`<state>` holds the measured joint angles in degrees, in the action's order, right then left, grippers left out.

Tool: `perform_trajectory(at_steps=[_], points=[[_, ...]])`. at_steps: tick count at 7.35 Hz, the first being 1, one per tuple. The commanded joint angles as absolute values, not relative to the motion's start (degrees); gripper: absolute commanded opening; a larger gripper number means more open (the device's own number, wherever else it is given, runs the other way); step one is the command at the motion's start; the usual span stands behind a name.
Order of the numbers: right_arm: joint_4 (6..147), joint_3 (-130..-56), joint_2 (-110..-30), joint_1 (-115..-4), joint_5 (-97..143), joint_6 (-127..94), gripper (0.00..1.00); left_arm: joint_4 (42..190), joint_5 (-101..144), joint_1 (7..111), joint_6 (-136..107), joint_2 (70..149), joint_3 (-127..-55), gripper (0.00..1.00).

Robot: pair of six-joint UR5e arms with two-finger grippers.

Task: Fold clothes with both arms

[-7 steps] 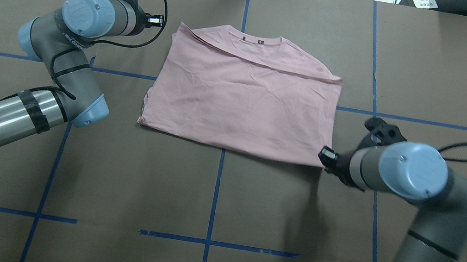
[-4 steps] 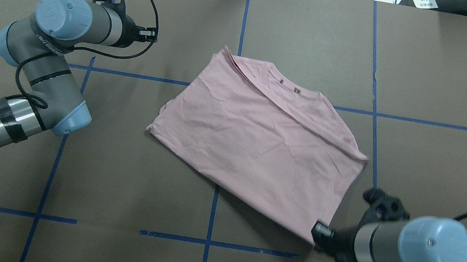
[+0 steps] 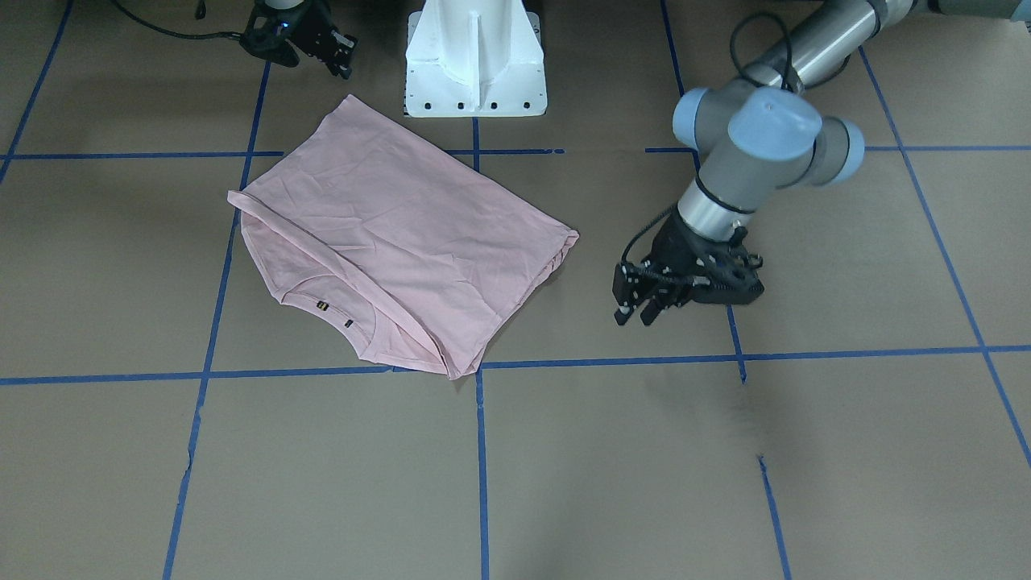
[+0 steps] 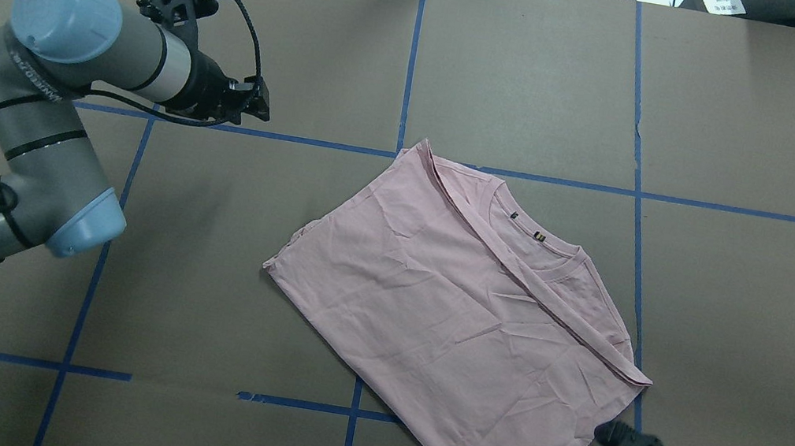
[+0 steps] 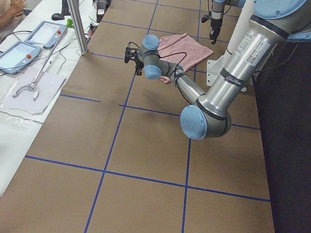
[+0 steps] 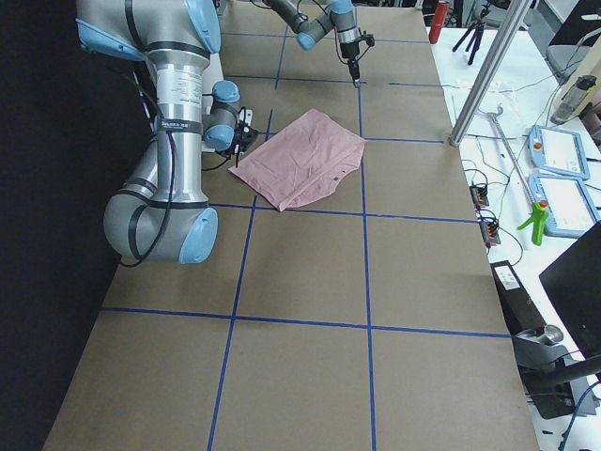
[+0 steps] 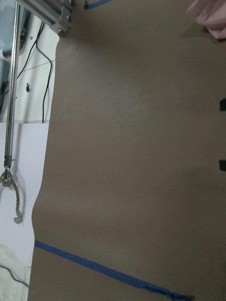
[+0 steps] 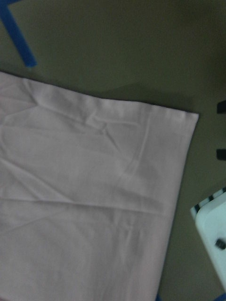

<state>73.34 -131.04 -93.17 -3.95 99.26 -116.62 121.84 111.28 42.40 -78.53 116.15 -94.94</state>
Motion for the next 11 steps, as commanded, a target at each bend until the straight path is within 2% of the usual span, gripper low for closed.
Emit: perform_trajectory(at_steps=[1, 3, 4, 8, 9, 11], points=[[73.0, -132.1, -92.3, -15.3, 99.1, -116.0, 1.00, 114.1, 107.6, 34.8, -82.8, 114.1, -102.4, 0.54], [72.9, -128.0, -88.3, -23.1, 98.4, -112.2, 1.00, 109.6, 101.3, 27.2, -85.2, 114.6, -101.6, 0.55], [72.9, -127.6, -87.9, -24.9, 98.4, -111.5, 1.00, 108.7, 99.4, 25.9, -85.2, 114.6, -101.5, 0.58], [73.0, -125.9, -87.9, -26.9, 98.4, -110.6, 1.00, 108.6, 98.8, 25.0, -85.2, 115.4, -99.7, 0.57], [73.0, -125.9, -87.9, -27.0, 98.4, -110.6, 1.00, 108.3, 98.9, 25.0, -85.2, 115.5, -99.3, 0.55], [73.0, -125.6, -88.0, -27.0, 98.4, -110.7, 1.00, 108.3, 98.9, 24.8, -85.2, 115.7, -99.2, 0.42]])
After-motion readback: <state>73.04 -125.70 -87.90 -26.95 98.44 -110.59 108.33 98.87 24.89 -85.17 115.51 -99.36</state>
